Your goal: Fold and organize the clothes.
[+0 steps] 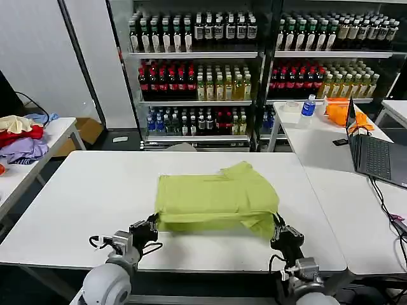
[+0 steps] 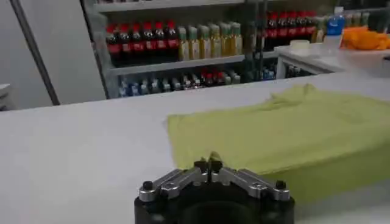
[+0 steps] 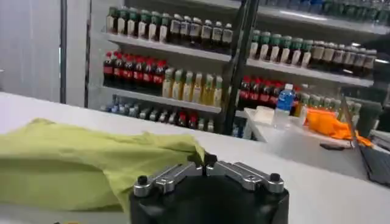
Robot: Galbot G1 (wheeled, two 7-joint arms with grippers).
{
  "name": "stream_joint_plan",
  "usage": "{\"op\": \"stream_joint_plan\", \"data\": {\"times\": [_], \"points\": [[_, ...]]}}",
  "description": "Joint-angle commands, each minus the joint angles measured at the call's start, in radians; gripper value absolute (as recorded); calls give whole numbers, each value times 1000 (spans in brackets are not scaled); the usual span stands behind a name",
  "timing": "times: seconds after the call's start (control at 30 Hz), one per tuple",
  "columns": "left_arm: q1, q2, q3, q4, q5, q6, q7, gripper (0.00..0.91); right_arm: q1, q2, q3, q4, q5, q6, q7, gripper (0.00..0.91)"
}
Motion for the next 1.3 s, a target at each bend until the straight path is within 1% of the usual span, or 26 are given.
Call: {"op": "stream_joint_plan", "data": {"times": [0.03,0.2,0.23,0.27,0.3,0.33,0.43,0.57,0.7,0.8,0.93,1.0,1.13,1.3], "points": [[-73,-12,54,99,61,-12,1,20,114,-13,-34,-149,-21,3,-4,0],[-82,-19,59,114,67,-18,-1,30,137,5,-59,-187,-46,3,-3,0],[-82,-22,58,114,67,-18,-1,232,141,9,-65,-192,-52,2,-3,81],[-82,-24,58,115,67,-18,0,433,144,13,-69,-196,-61,0,0,363],[-82,-26,57,115,66,-18,1,655,147,19,-73,-199,-70,-6,3,705],[-82,-27,56,114,66,-19,1,907,149,23,-76,-201,-81,-13,2,907],[-79,-33,51,109,55,-24,1,907,148,32,-80,-202,-97,-15,-1,907],[-71,-40,41,106,50,-43,-5,907,133,41,-75,-186,-94,7,-4,907],[-51,-38,22,92,46,-50,-13,907,105,41,-54,-151,-91,26,-3,907],[-29,-34,8,81,38,-51,-15,907,80,31,-37,-127,-91,26,3,907],[1,-33,-4,73,30,-52,-16,907,48,22,-10,-84,-28,11,14,907],[12,-35,-8,71,30,-52,-16,907,9,23,30,-47,29,-3,23,907],[20,-39,-8,82,30,-50,-14,907,-36,27,61,-34,114,-41,44,907],[7,-42,-1,114,24,-45,-12,907,-39,31,55,-62,155,-105,68,907]]}}
